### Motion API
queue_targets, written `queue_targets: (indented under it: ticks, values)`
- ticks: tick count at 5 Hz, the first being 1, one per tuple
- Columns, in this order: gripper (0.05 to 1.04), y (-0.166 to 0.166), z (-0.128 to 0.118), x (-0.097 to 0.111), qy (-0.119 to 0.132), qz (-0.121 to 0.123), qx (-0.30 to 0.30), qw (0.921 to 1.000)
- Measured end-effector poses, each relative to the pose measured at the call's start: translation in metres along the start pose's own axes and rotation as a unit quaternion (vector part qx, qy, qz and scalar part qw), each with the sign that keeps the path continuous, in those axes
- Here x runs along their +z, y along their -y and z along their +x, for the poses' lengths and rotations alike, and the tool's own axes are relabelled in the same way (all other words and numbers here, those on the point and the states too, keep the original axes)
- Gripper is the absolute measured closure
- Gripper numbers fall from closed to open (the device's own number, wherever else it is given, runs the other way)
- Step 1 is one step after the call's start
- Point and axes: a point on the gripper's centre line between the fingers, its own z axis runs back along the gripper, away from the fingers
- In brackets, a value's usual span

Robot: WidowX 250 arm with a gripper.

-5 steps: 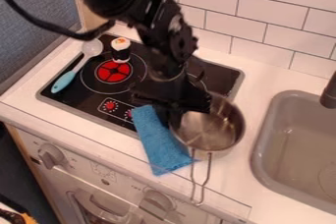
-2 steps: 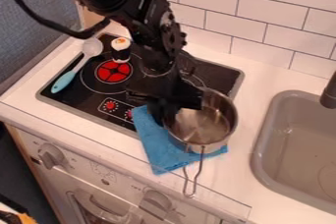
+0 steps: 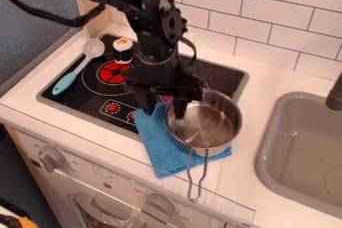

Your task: Placed the pot on the towel

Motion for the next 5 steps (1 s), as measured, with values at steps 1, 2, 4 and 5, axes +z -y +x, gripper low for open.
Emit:
queue_targets:
  ticks: [1, 2, 4, 5]
  values:
    - [0.075, 0.003, 0.003, 0.003, -0.004, -0.006, -0.007, 0.9999]
    - [0.079, 0.004, 0.005, 0.015, -0.007, -0.006, -0.017, 0.9998]
    - [0.083, 0.012, 0.019, 0.058, 0.03, -0.003, -0.047, 0.9985]
    - [0.083, 0.013, 0.022, 0.069, 0.05, -0.007, -0.058, 0.997]
